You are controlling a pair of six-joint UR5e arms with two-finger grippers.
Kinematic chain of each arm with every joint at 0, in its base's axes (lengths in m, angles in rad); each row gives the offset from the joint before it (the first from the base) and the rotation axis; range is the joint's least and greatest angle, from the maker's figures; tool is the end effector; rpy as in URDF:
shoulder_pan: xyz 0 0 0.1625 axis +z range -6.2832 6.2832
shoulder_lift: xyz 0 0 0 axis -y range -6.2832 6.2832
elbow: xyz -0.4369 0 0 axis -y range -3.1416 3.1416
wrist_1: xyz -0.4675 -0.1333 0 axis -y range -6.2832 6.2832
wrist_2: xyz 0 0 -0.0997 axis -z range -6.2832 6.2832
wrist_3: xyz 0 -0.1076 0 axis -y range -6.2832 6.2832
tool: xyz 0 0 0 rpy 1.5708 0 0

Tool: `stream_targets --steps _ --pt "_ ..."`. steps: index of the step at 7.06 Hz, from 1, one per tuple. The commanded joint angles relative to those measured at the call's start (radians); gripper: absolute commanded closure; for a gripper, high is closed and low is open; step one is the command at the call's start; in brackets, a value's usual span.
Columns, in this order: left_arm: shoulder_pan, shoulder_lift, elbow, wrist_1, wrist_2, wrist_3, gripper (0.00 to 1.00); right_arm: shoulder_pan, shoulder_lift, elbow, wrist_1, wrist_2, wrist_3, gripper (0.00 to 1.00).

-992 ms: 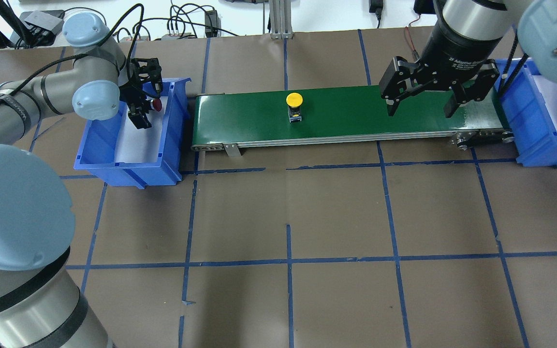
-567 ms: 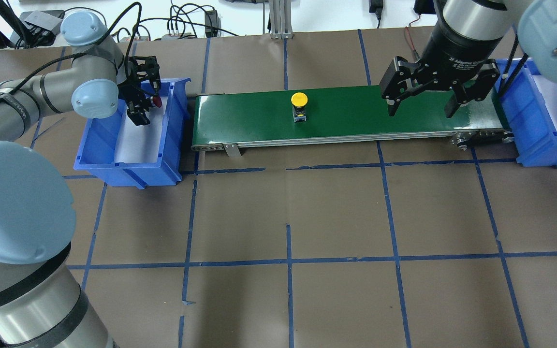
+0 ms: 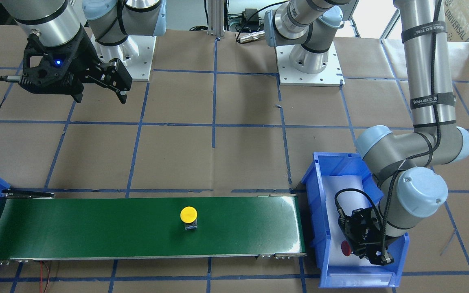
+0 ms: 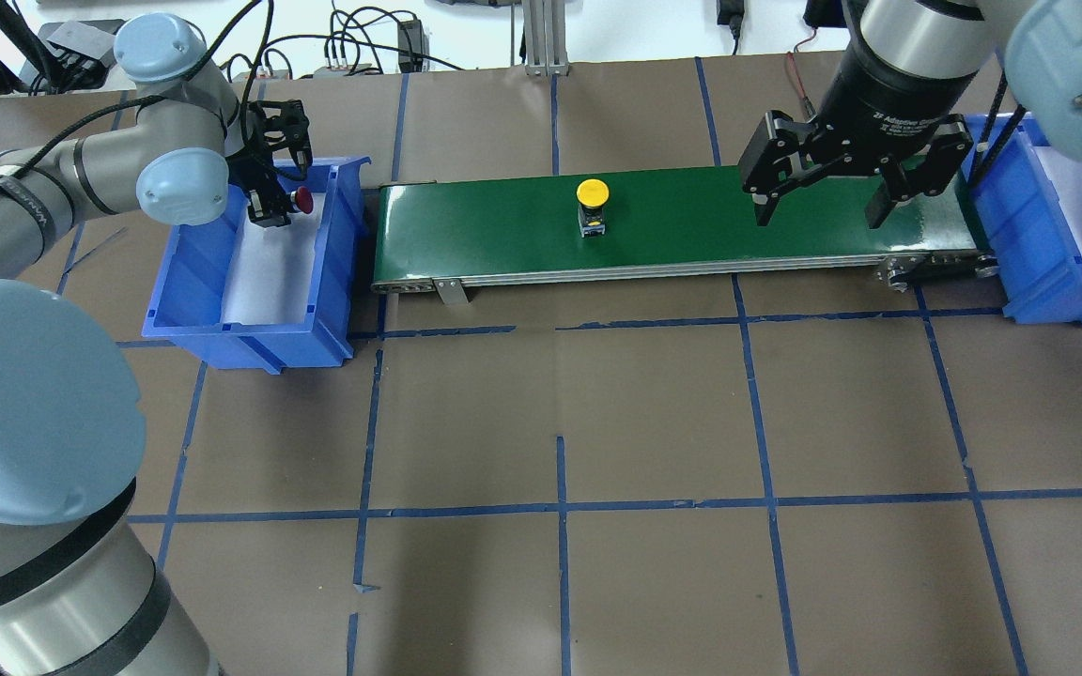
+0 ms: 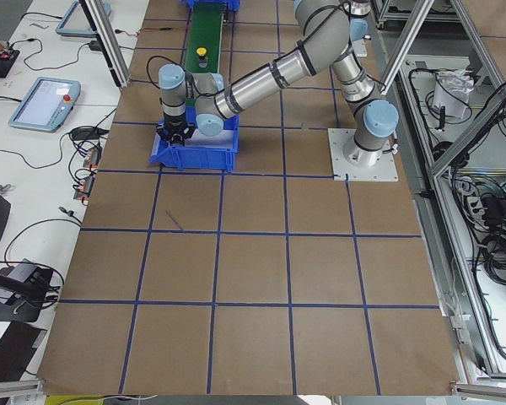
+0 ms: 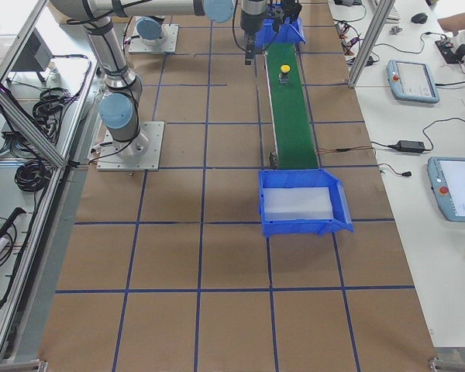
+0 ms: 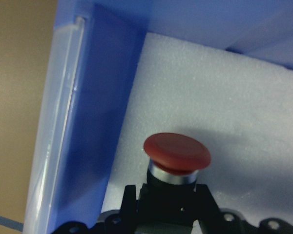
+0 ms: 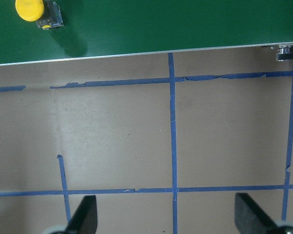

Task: Transport two buttons from left to right
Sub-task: 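Lower the left gripper into the bin and grasp the red mushroom button, then carry the red button onto the conveyor belt with the left gripper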

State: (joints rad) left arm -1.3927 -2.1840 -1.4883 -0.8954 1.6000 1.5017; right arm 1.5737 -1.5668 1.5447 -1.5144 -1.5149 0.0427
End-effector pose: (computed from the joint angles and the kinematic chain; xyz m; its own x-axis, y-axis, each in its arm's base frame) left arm 0.0081 -0.7797 0.1911 -0.2428 0.9591 -0.1458 0.9686 0.2480 0.0189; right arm 0.1410 -0.5647 0.4989 -0.9977 0.0417 -0.0543 0.0397 0.9985 0.0366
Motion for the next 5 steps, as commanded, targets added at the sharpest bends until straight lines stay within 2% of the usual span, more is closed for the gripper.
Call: stream_targets --steps 1,4,5 --pt "-0.009 0.086 -0.001 -0.069 -0.015 -0.006 0.74 0.000 0.001 0.000 0.000 -0.001 -0.001 0.00" --pt "-0.038 0.266 -0.024 -0.233 -0.029 -0.049 0.74 -0.001 0.001 0.000 0.000 -0.001 -0.001 0.00" --pt "-0.108 0.276 -0.020 -0.234 -0.025 -0.093 0.74 -0.001 0.001 0.000 0.000 0.001 0.000 0.00"
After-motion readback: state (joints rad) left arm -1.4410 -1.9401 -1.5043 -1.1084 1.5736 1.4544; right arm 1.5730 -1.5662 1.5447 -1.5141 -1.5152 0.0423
